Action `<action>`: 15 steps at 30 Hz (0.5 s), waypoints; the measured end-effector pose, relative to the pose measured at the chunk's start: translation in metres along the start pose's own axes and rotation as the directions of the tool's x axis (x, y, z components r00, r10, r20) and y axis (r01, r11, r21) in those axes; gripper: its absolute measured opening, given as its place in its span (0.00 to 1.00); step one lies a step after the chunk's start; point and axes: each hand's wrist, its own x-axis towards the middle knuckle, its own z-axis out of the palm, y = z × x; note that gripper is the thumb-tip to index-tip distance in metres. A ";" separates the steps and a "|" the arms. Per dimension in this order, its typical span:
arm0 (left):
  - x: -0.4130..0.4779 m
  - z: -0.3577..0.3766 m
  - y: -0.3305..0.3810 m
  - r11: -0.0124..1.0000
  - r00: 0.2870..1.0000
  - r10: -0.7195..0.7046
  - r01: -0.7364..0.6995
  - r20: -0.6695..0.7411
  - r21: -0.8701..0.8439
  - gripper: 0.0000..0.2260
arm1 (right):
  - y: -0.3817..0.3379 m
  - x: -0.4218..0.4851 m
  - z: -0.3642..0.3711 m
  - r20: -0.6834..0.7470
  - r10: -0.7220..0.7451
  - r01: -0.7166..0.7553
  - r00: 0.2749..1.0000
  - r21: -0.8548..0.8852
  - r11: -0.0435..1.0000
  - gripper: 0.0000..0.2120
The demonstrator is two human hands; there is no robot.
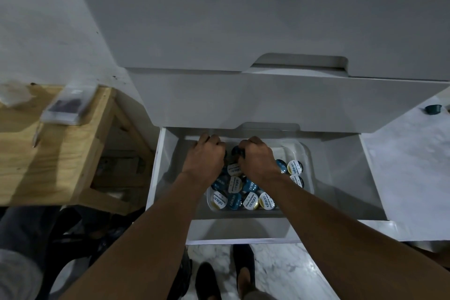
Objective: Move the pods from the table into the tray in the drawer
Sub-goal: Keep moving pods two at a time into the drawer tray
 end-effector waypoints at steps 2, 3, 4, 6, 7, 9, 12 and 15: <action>0.000 0.000 -0.002 1.000 1.000 0.014 -0.014 0.012 0.007 0.11 | 0.001 -0.001 0.000 -0.001 -0.007 0.007 1.000 -0.007 1.000 0.14; 0.001 -0.001 -0.002 1.000 1.000 0.021 -0.021 0.019 0.009 0.11 | 0.002 -0.001 -0.001 -0.002 -0.012 0.012 1.000 -0.013 1.000 0.14; 0.001 -0.001 -0.003 1.000 0.999 0.027 -0.028 0.025 0.012 0.10 | 0.002 -0.002 -0.001 -0.003 -0.016 0.016 1.000 -0.021 1.000 0.14; 0.002 -0.001 -0.005 0.999 0.999 0.038 -0.038 0.029 0.021 0.10 | 0.003 -0.002 -0.001 -0.008 -0.020 0.020 1.000 -0.033 0.999 0.14; 0.002 -0.001 -0.006 0.999 0.999 0.039 -0.040 0.026 0.028 0.10 | 0.003 -0.002 -0.001 -0.012 -0.017 0.017 1.000 -0.036 0.999 0.13; 0.002 -0.001 -0.007 0.998 0.999 0.035 -0.035 0.014 0.054 0.10 | 0.003 -0.001 0.000 -0.019 -0.012 0.011 1.000 -0.036 0.999 0.13; 0.001 -0.001 -0.007 0.994 1.000 0.027 -0.027 -0.002 0.106 0.10 | 0.001 0.000 0.002 -0.017 -0.012 0.011 1.000 -0.037 0.999 0.13; 0.001 0.000 -0.007 0.989 1.000 0.022 -0.019 -0.020 0.147 0.09 | -0.001 0.001 0.004 -0.019 -0.009 0.008 1.000 -0.030 1.000 0.13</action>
